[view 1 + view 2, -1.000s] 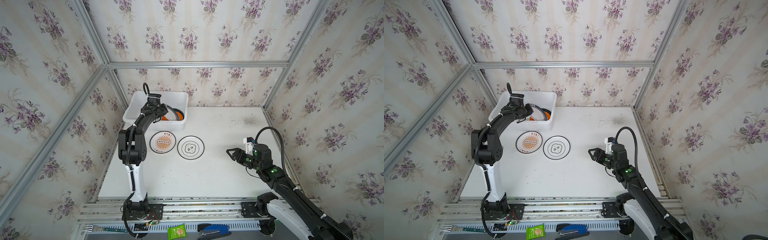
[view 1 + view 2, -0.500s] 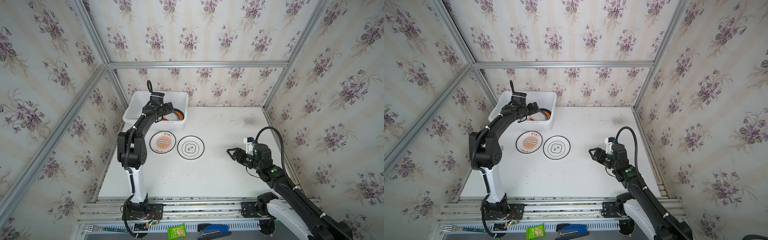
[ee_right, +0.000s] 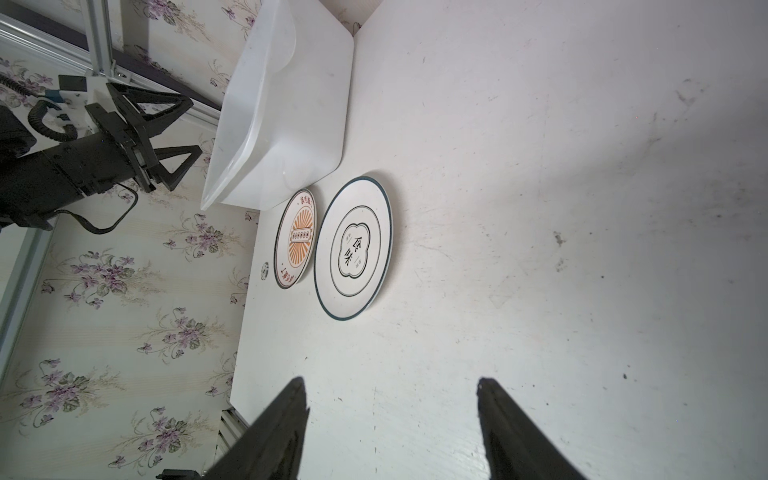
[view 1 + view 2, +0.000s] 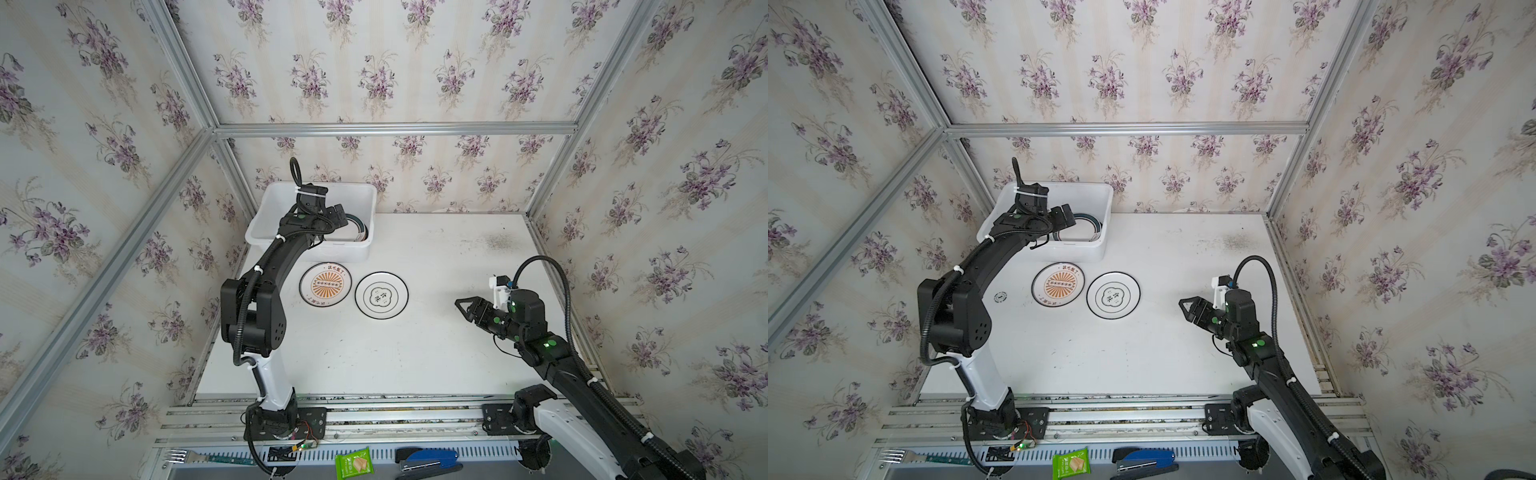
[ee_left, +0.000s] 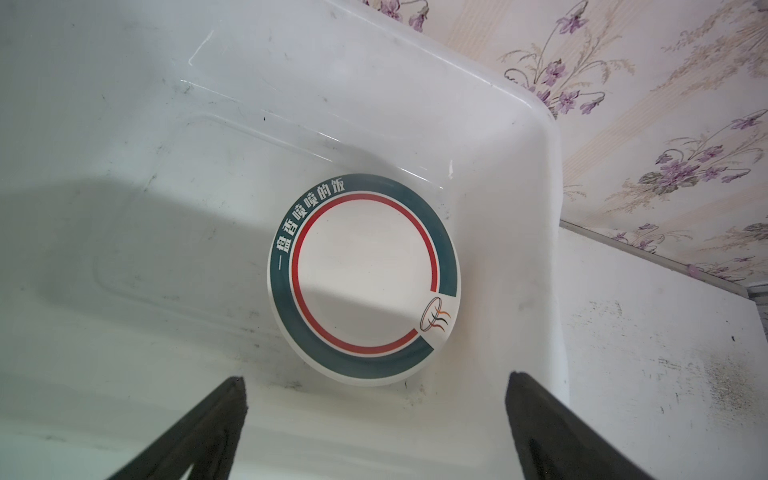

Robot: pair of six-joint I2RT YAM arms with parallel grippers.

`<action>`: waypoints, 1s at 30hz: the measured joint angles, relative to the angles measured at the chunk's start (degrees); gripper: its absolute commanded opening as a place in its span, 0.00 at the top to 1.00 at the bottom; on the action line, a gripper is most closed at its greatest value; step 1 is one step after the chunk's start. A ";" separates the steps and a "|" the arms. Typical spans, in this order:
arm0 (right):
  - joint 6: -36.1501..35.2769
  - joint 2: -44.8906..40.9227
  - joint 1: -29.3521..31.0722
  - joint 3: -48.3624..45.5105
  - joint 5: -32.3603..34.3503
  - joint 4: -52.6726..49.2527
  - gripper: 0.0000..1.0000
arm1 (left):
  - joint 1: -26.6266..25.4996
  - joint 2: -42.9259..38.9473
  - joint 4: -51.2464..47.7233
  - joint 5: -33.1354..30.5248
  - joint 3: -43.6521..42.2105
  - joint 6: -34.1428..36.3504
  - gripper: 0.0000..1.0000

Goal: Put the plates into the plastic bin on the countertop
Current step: 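Withdraw the left gripper from the bin while the right gripper moves toward the cloud-print plate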

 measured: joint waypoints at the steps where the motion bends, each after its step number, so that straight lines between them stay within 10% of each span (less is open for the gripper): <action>1: 0.00 -0.11 0.00 -0.07 -0.11 -0.24 0.33 | -0.02 -0.52 0.00 -0.04 -0.46 -0.07 0.00; 13: 1.03 4.50 -0.13 -1.25 -2.97 3.72 0.33 | -1.51 -15.74 3.52 -0.33 -14.93 -1.84 0.00; 30: 4.04 30.23 6.75 2.10 -10.23 22.53 0.45 | -10.10 -58.86 23.10 4.13 -64.65 -12.24 0.00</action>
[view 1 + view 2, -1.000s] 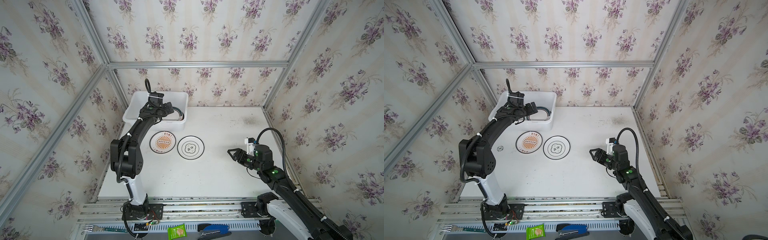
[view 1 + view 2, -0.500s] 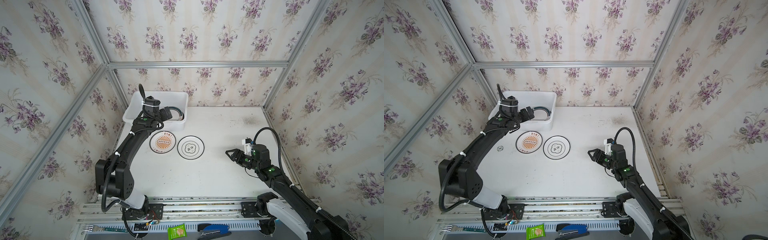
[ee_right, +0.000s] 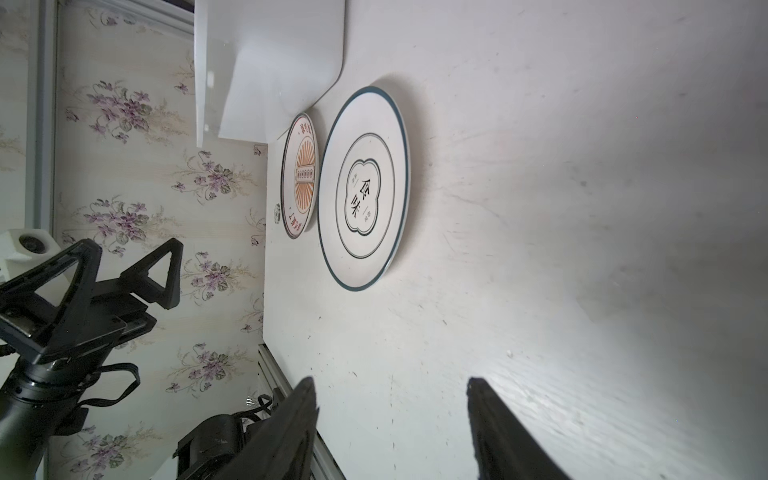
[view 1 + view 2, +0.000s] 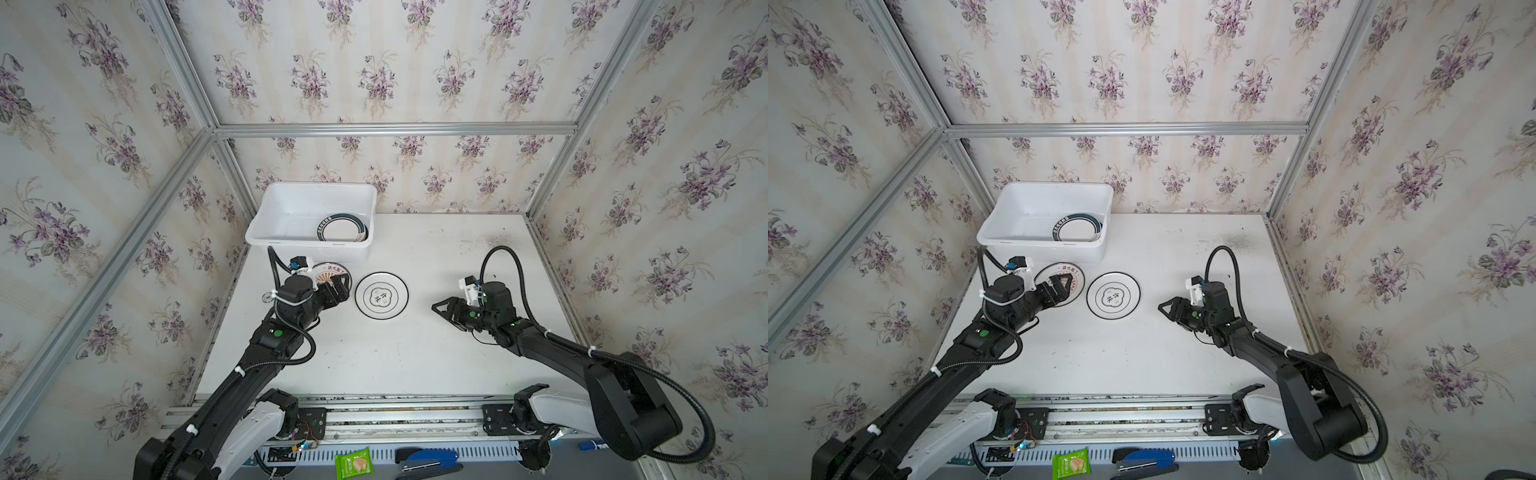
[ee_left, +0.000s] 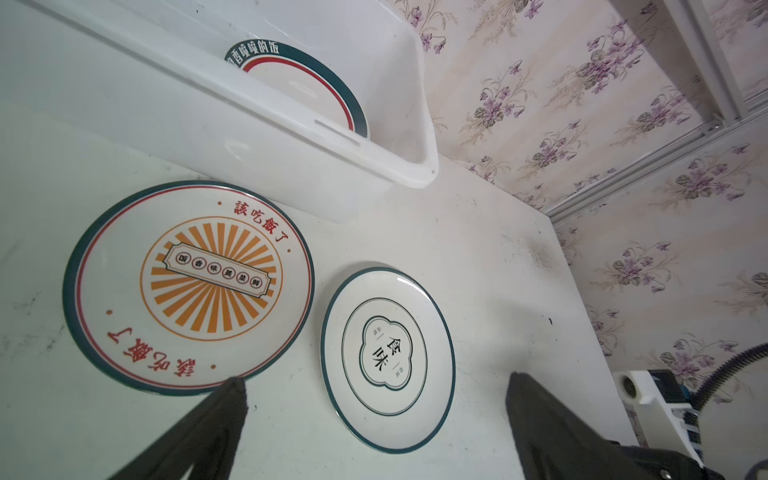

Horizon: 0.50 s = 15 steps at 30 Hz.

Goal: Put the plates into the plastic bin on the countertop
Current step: 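Withdraw the left gripper from the bin while the right gripper moves toward the cloud-print plate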

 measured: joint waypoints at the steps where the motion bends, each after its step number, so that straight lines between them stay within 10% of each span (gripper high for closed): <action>1: 0.02 1.64 0.57 1.01 0.11 0.90 0.47 | -0.02 -1.64 0.44 0.04 -1.33 -0.52 0.00; 15: 1.49 21.49 1.40 9.55 -0.02 10.40 0.57 | -0.02 -4.31 2.73 5.77 -7.45 -3.52 0.00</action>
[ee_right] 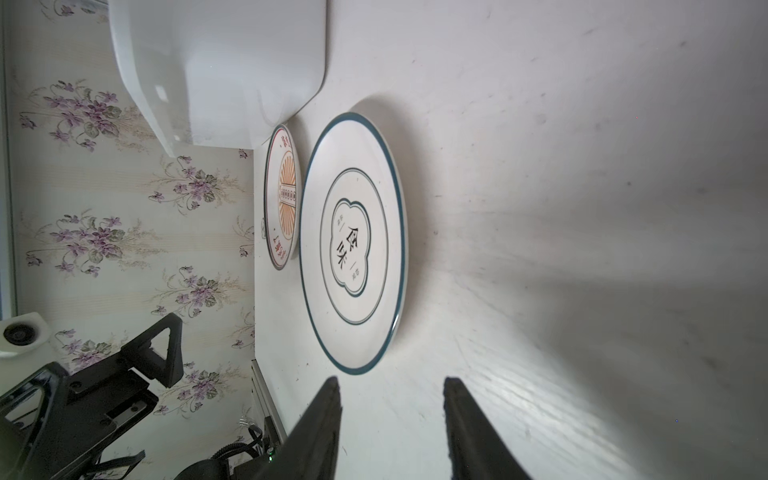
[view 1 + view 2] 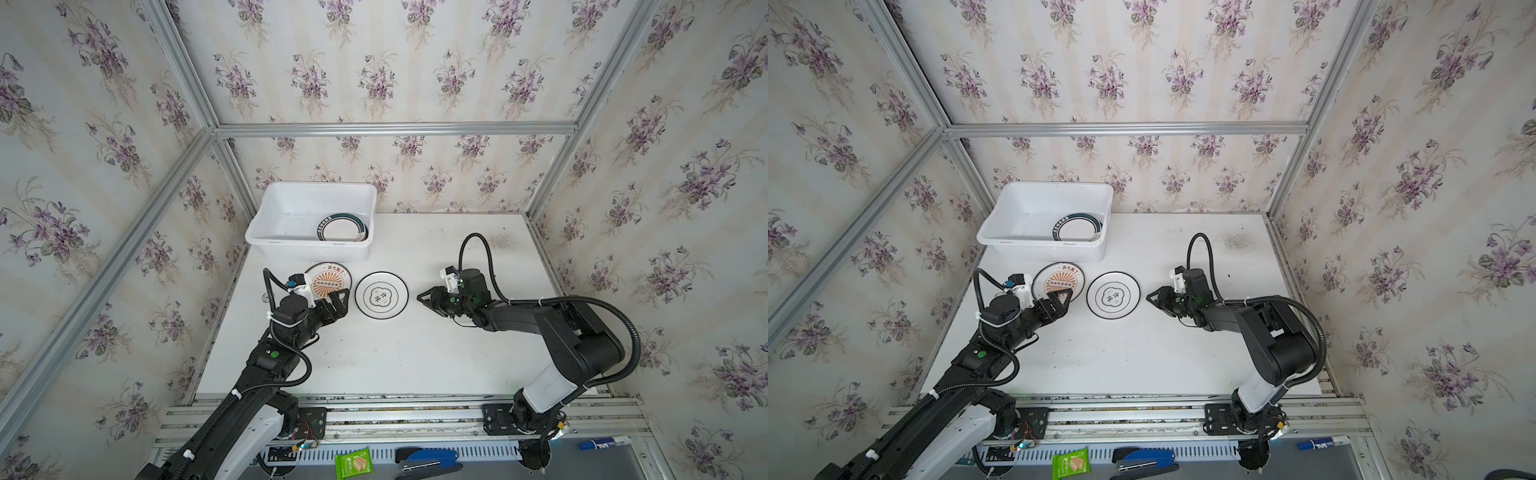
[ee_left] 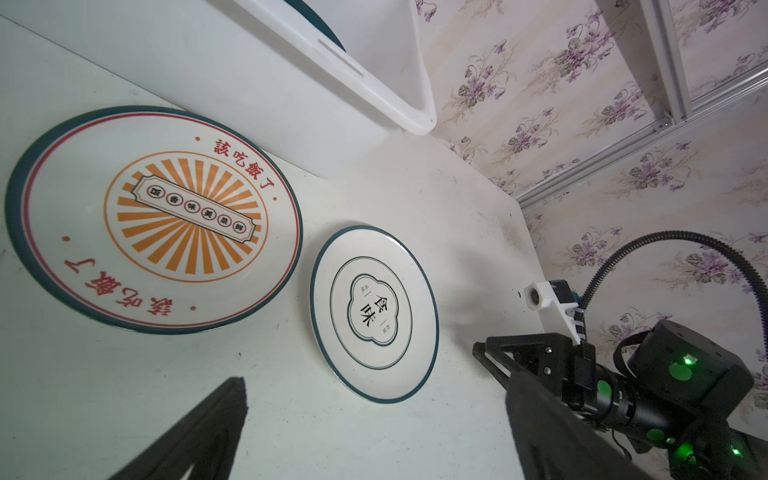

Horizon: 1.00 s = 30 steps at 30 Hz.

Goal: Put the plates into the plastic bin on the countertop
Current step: 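Withdraw the left gripper from the bin while the right gripper moves toward the cloud-print plate, then close the right gripper on the cloud-print plate rim and slide it toward the left gripper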

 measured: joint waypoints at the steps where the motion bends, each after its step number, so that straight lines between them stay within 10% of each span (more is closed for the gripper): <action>1: -0.02 0.87 0.11 0.50 -0.02 0.31 0.57 | -0.02 0.57 0.13 0.26 0.00 0.00 0.00; 30: 0.22 17.73 2.08 11.28 -0.72 8.02 0.72 | 0.13 9.46 2.97 5.01 1.90 0.66 0.00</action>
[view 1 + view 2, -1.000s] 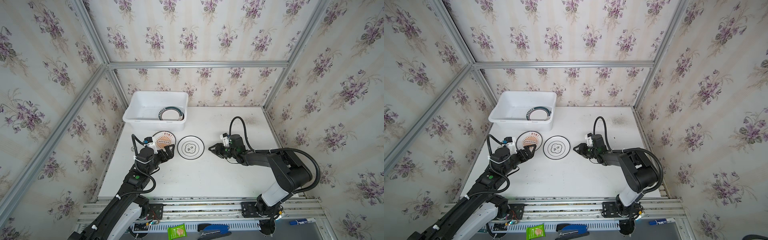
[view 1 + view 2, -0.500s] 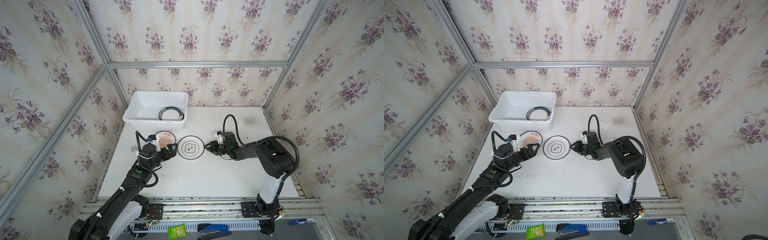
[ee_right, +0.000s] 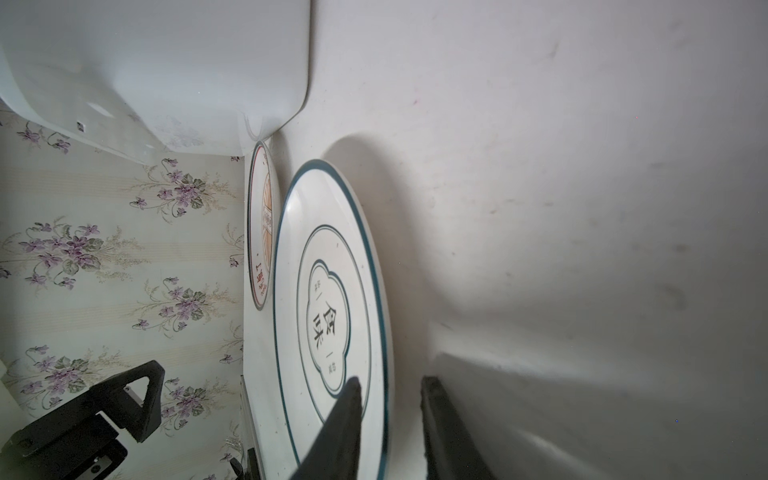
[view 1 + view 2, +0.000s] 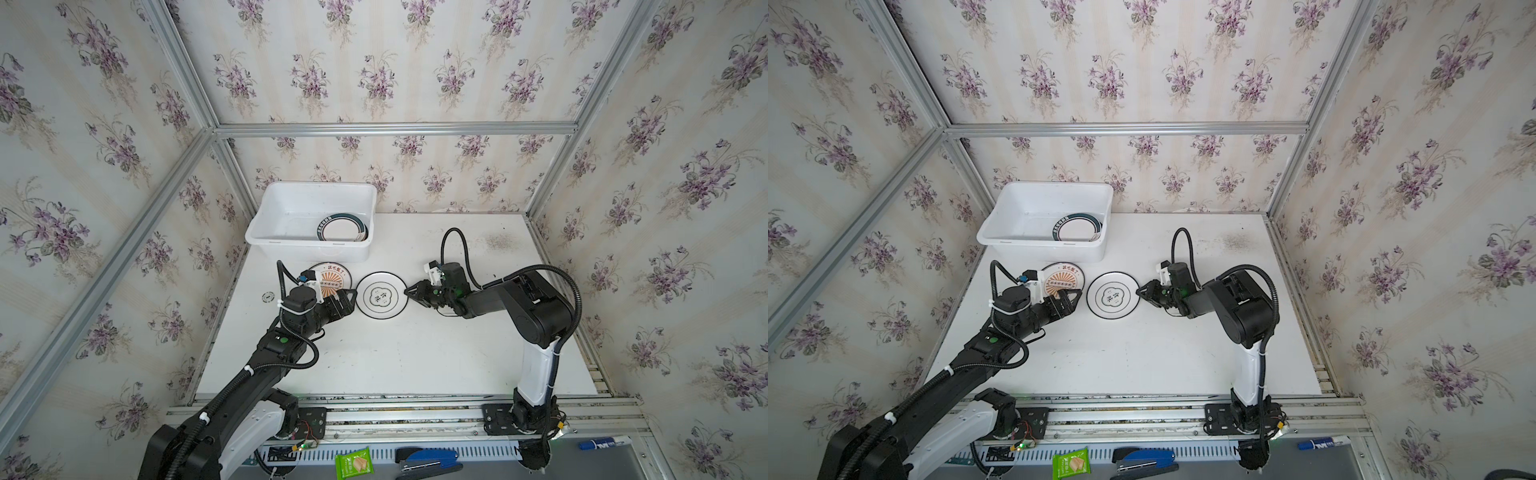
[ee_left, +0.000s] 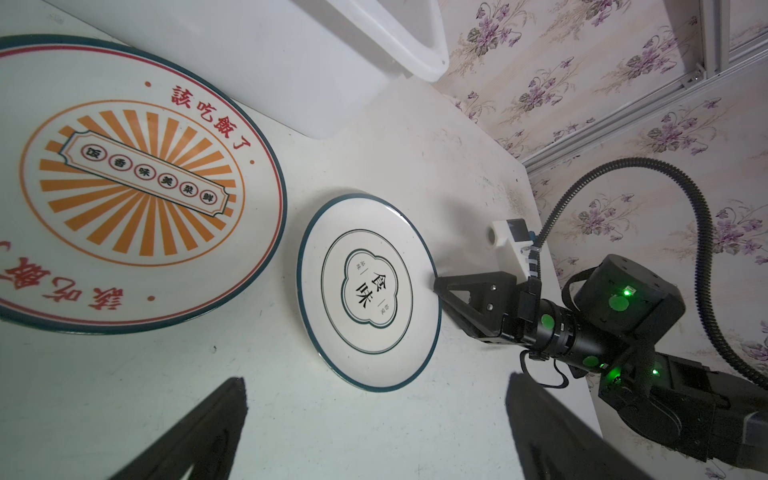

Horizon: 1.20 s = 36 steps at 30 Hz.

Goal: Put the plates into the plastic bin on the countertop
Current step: 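Close the right gripper on the cloud-print plate rim and slide it toward the left gripper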

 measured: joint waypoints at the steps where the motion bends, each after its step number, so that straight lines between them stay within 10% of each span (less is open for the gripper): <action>1: 0.00 0.15 0.00 0.00 -0.07 0.17 0.72 | 0.00 0.11 0.00 0.15 0.00 0.00 0.00; 36: -1.18 -12.33 -5.64 -10.97 6.58 -2.71 1.00 | -0.07 12.37 7.52 8.35 1.38 -3.91 0.00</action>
